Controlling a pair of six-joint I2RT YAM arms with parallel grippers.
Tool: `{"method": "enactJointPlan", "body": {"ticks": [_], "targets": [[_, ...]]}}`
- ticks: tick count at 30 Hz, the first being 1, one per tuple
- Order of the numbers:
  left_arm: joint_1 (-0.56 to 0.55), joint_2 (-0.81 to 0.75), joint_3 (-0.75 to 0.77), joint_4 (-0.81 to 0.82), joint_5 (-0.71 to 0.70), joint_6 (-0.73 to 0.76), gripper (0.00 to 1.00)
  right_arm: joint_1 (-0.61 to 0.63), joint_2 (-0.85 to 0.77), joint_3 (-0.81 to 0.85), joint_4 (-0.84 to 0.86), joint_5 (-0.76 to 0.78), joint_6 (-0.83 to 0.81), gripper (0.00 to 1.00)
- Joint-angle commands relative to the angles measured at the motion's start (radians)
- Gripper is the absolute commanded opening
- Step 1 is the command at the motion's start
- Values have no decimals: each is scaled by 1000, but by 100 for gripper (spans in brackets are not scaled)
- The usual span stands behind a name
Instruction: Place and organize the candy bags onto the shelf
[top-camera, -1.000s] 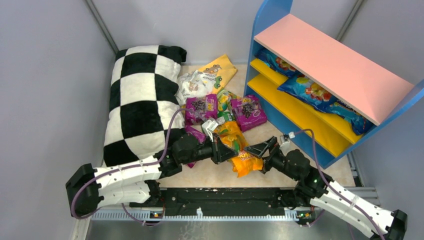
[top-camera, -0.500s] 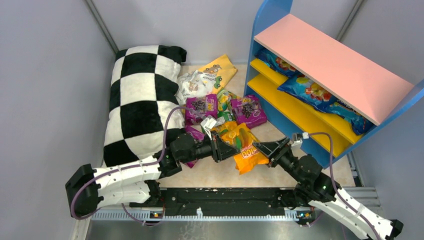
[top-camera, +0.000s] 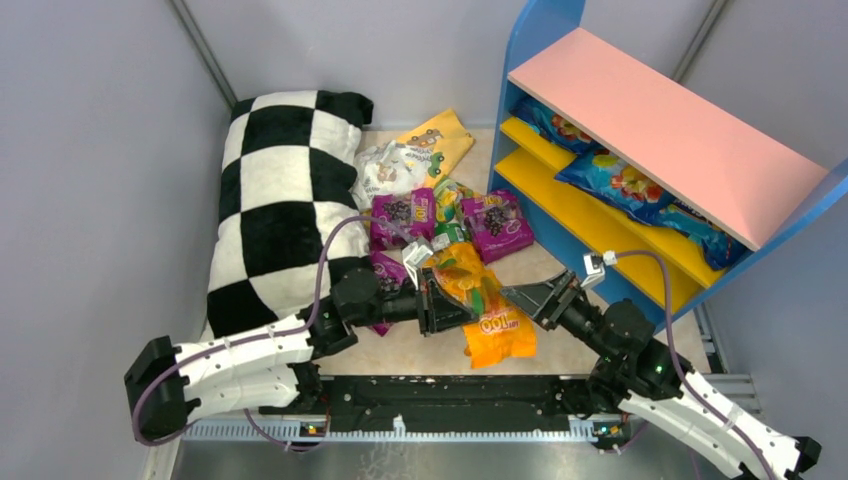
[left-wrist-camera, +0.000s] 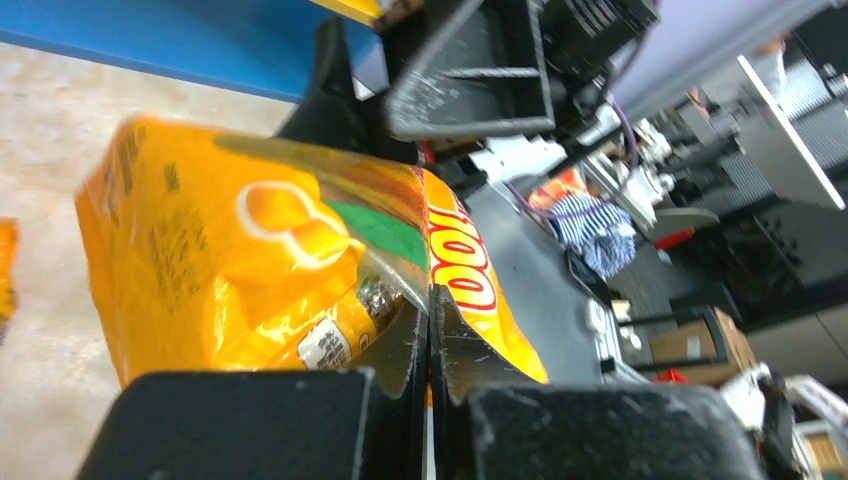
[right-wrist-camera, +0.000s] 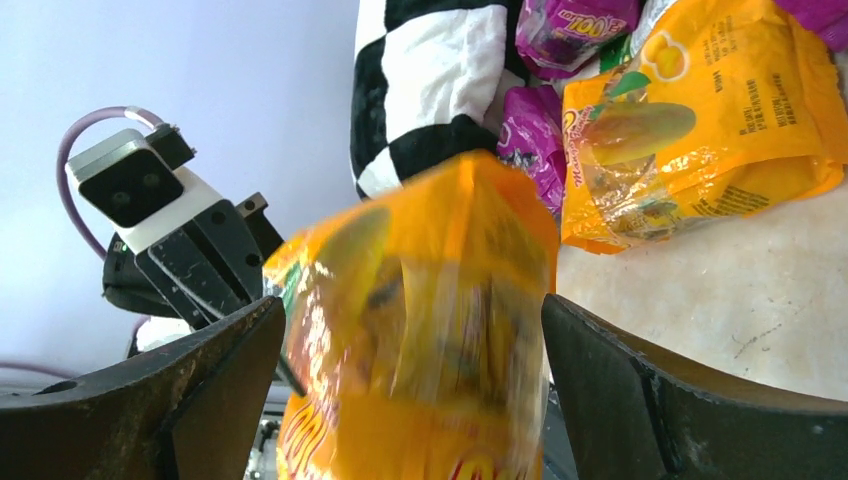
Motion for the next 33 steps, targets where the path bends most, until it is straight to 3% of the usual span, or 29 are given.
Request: {"method": "enactJointPlan", "body": {"ticks": [1, 8, 15, 25, 28, 33], "targets": [[-6, -87, 27, 174, 169, 58, 0, -4, 5, 32, 82, -64, -19, 99], [-5, -91, 39, 167, 173, 91, 0, -3, 31, -42, 256, -211, 68, 99], [-5, -71, 130, -3, 106, 244, 0, -4, 25, 51, -19, -249, 29, 98], [-5, -3, 184, -158, 8, 329, 0, -3, -55, 47, 58, -274, 9, 67], [-5, 9, 177, -143, 11, 320, 0, -4, -60, 59, 51, -244, -7, 47], [-4, 8, 169, -154, -6, 321, 0, -3, -103, 61, 78, -184, -22, 31]]}}
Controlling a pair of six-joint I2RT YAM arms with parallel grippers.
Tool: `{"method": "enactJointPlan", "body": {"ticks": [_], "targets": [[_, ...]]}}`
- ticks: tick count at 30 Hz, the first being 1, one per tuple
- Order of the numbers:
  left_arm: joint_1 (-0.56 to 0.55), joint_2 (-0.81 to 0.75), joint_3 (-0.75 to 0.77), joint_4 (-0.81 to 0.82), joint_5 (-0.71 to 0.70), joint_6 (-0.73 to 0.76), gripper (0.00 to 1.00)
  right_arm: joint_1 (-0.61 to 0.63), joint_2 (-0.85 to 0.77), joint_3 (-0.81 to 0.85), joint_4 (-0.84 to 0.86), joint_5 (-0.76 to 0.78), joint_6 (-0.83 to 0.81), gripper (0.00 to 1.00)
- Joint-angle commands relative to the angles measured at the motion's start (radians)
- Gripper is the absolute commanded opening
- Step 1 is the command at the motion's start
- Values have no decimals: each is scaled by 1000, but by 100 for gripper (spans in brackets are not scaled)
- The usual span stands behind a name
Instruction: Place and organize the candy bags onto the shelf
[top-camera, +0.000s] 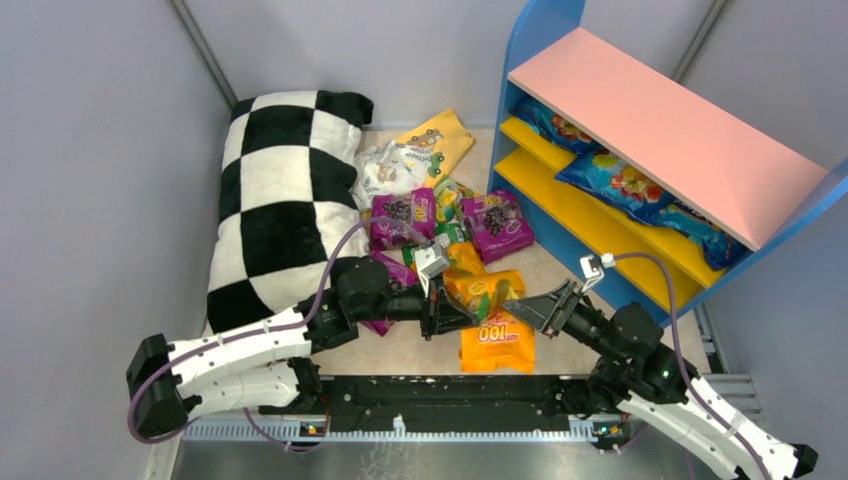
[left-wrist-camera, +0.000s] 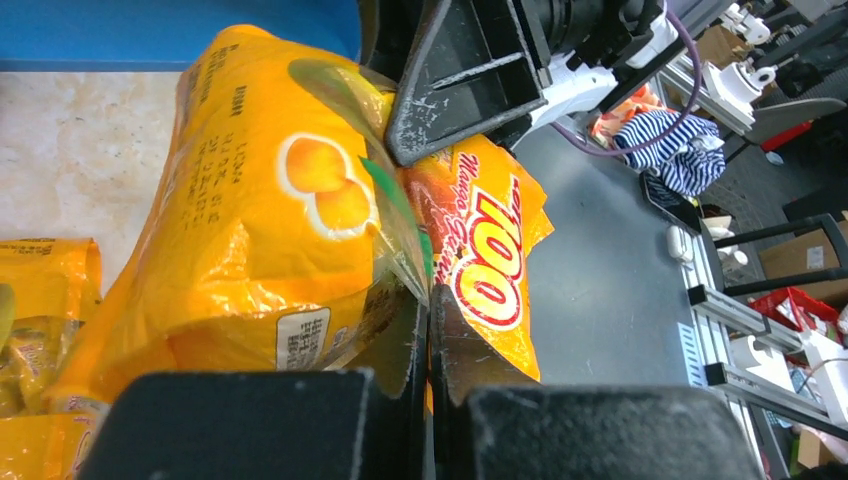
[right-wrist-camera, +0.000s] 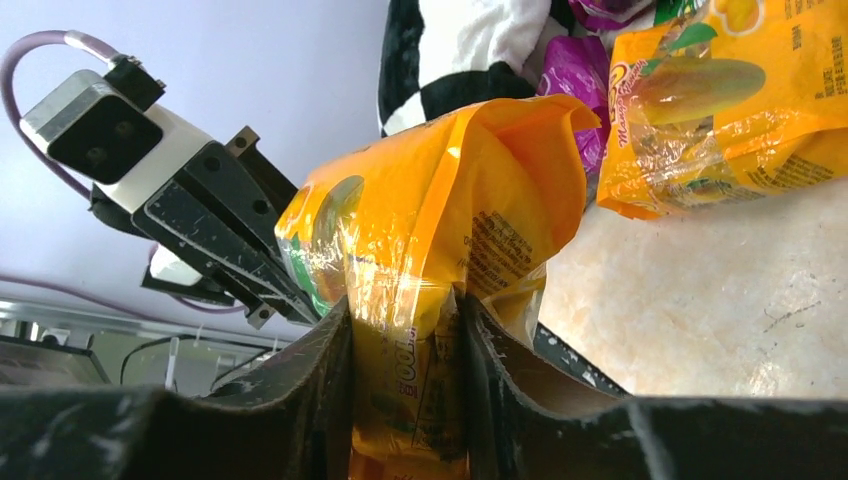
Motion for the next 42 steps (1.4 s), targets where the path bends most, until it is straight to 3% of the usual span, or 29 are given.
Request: {"method": "enactJointPlan", "body": {"ticks": [1, 4, 6, 9, 11, 14, 19, 22, 25, 28, 35, 42], "targets": [[8, -3, 39, 92, -86, 41, 0, 7, -53, 56, 116, -8, -5, 27], [9, 6, 49, 63, -101, 38, 1, 8, -52, 54, 145, 15, -19, 11], [8, 11, 59, 40, -123, 33, 15, 6, -41, 62, 155, 30, -31, 0], [9, 2, 71, 16, -145, 31, 44, 7, -14, 90, 153, 64, -62, 0], [9, -12, 79, -3, -153, 41, 51, 7, 12, 125, 152, 85, -95, 0], [9, -45, 107, -70, -194, 69, 72, 7, 75, 195, 143, 109, -176, 0], [8, -123, 200, -248, -322, 147, 97, 8, 244, 339, 66, 166, -335, 0], [9, -150, 297, -350, -505, 189, 98, 7, 333, 421, 41, 221, -426, 0], [9, -134, 414, -442, -850, 201, 98, 7, 419, 523, 40, 259, -514, 0], [9, -96, 502, -432, -1049, 264, 98, 8, 518, 647, 42, 303, -583, 0], [13, -66, 458, -173, -1104, 457, 98, 8, 784, 1048, -14, 398, -814, 0], [17, -78, 331, -144, -1082, 511, 98, -11, 993, 1305, 60, 681, -1031, 0]]}}
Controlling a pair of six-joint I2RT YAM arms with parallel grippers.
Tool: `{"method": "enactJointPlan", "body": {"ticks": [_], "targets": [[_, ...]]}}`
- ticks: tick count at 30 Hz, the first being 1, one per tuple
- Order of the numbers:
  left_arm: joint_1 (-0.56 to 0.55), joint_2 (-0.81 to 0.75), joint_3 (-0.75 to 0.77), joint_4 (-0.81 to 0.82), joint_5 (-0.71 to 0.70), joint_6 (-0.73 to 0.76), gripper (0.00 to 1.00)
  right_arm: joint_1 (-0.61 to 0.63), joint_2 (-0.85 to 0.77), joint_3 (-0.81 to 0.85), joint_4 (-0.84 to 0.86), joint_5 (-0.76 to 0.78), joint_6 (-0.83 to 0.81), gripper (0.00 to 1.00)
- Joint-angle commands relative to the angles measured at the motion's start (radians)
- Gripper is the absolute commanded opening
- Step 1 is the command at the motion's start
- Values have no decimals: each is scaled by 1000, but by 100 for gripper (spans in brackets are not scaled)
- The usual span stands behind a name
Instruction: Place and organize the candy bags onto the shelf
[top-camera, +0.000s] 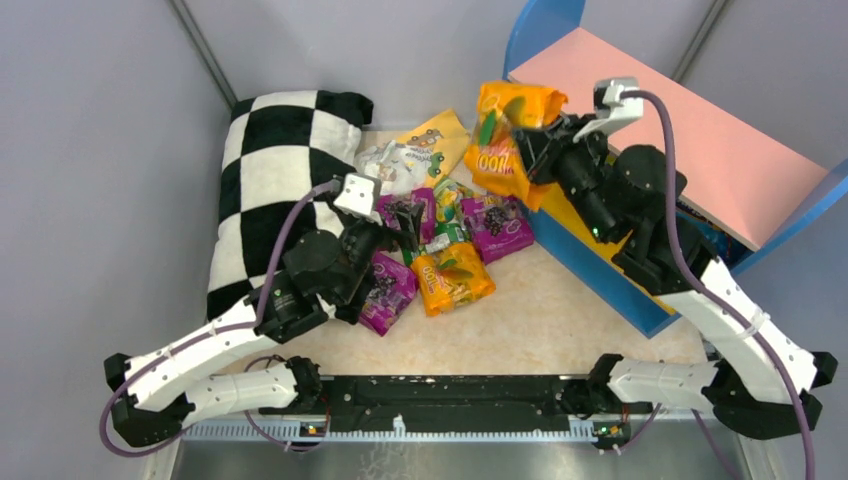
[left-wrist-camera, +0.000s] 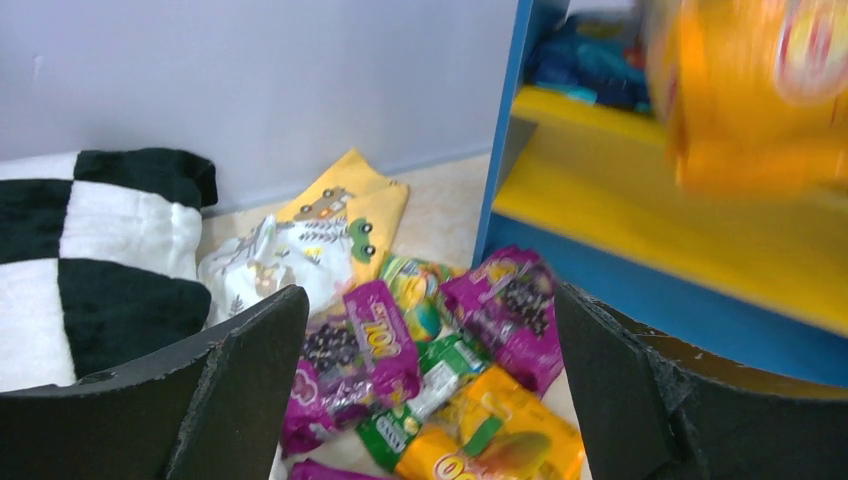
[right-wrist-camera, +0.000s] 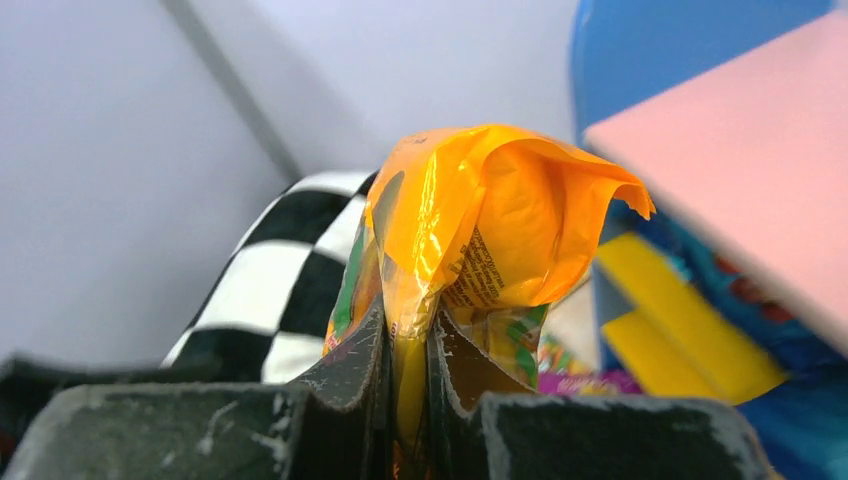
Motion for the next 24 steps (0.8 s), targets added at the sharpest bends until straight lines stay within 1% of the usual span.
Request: {"method": "enactJointPlan", "body": {"ticks": [1, 3, 4, 7, 9, 12, 14, 16, 17, 21, 24], "targets": [[3, -2, -56, 77, 22, 86, 98, -30, 70, 141, 210, 219, -183, 0], [3, 1, -70, 85, 53, 105, 98, -86, 136, 199, 244, 229, -202, 0], [2, 5, -71, 82, 54, 108, 98, -132, 175, 246, 223, 217, -186, 0], [3, 10, -69, 72, 35, 107, 98, -308, 282, 387, 129, 81, -36, 0], [3, 8, -71, 71, 31, 104, 98, -382, 317, 432, 125, 30, 28, 0], [3, 0, -69, 65, 29, 100, 98, -430, 322, 406, 202, 67, 87, 0], [3, -7, -70, 60, 31, 95, 98, -499, 318, 369, 222, 65, 187, 0], [2, -12, -72, 57, 38, 85, 98, -564, 317, 341, 217, 41, 326, 0], [2, -13, -73, 56, 42, 83, 98, -581, 315, 323, 223, 50, 370, 0], [3, -7, -73, 51, 46, 75, 98, -590, 304, 253, 273, 146, 458, 0], [3, -1, -69, 45, 54, 69, 98, -598, 316, 234, 278, 154, 500, 0]]}}
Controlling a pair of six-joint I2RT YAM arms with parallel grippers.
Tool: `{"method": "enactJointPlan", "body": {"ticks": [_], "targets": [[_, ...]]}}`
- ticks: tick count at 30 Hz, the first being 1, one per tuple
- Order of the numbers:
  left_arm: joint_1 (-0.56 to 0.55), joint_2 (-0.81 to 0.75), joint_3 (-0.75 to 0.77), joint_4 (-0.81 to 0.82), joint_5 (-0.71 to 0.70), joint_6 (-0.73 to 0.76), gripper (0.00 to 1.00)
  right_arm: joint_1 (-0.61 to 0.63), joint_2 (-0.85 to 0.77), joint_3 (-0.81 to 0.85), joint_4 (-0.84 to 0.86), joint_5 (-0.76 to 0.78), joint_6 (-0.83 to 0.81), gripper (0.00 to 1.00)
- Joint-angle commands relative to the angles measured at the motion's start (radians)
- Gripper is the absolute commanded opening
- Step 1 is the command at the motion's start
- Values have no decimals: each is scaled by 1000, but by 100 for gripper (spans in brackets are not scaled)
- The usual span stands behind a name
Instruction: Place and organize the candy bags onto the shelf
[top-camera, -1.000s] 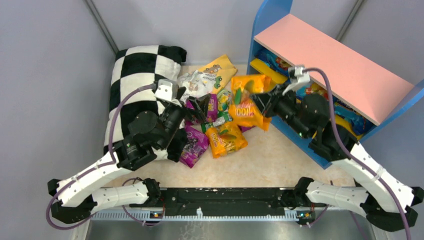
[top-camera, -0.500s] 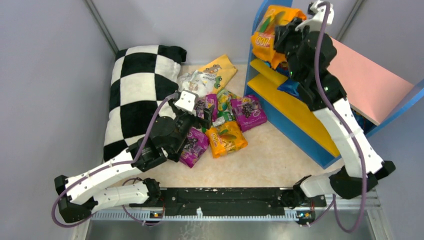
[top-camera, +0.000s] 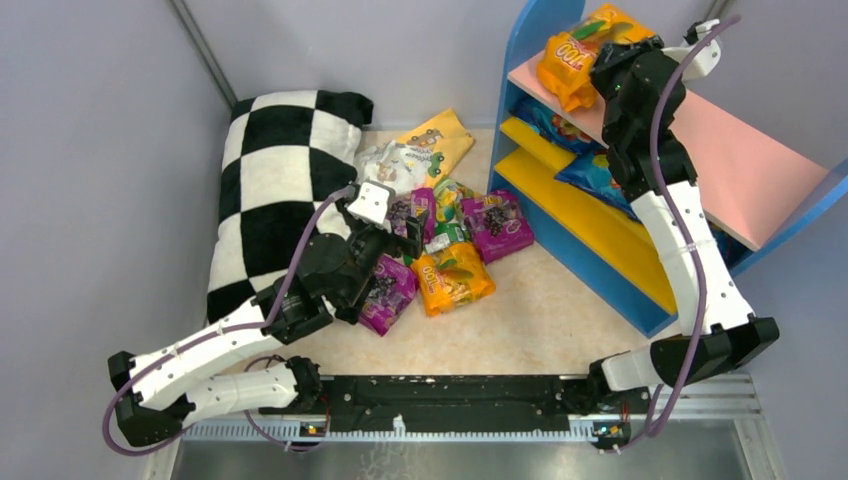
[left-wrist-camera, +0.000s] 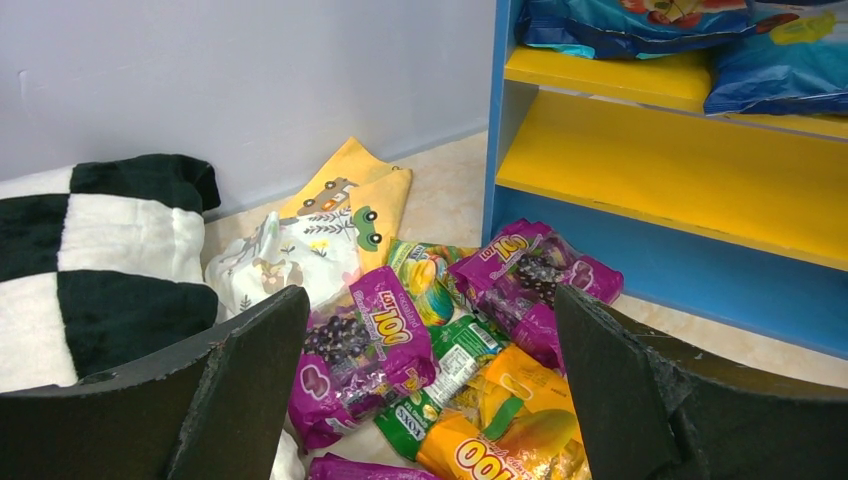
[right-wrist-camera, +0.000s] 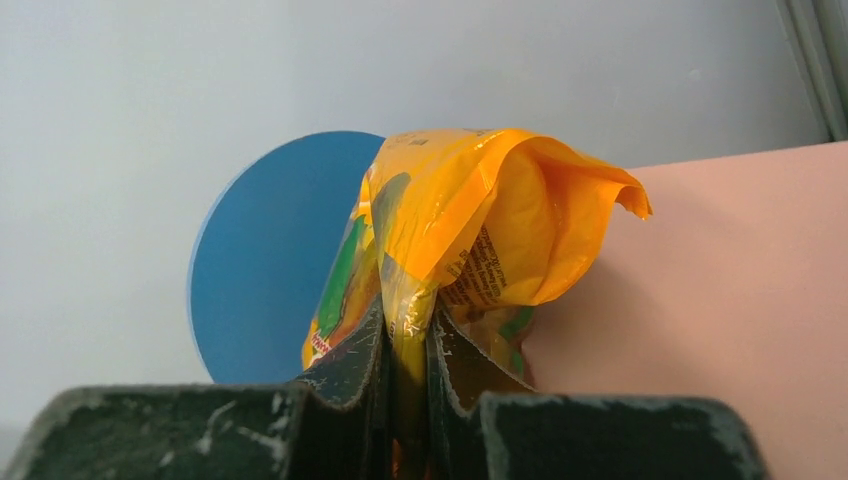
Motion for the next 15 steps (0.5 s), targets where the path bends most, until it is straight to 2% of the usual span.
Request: {"method": "enactJointPlan", "body": {"ticks": [1, 7, 15], "targets": [[3, -3, 4, 27, 15, -9, 98, -3, -35, -5, 125, 22, 138, 0], [3, 12, 7, 17, 25, -21, 98, -20, -7, 1, 87, -29, 200, 0], [3, 28, 13, 9, 39, -33, 98, -91, 18, -15, 56, -178, 345, 0]]}}
